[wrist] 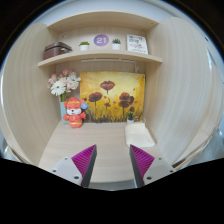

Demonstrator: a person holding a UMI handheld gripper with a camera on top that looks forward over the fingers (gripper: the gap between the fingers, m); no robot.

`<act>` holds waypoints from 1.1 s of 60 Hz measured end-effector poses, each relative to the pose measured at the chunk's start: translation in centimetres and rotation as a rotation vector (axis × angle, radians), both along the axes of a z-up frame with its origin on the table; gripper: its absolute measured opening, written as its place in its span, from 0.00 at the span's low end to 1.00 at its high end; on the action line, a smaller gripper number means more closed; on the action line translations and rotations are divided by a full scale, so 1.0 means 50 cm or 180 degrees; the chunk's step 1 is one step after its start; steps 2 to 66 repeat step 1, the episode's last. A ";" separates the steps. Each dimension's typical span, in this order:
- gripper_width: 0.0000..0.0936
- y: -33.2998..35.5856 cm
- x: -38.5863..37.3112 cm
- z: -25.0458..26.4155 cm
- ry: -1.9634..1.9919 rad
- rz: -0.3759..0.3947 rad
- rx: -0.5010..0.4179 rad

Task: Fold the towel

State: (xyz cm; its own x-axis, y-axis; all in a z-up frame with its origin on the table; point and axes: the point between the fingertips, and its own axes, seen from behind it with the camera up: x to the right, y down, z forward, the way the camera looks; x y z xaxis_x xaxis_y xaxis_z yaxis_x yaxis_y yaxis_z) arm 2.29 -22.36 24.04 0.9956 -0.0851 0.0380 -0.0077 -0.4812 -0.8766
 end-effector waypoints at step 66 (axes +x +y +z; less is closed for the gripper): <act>0.69 -0.002 -0.001 -0.002 -0.0002 -0.0002 -0.0006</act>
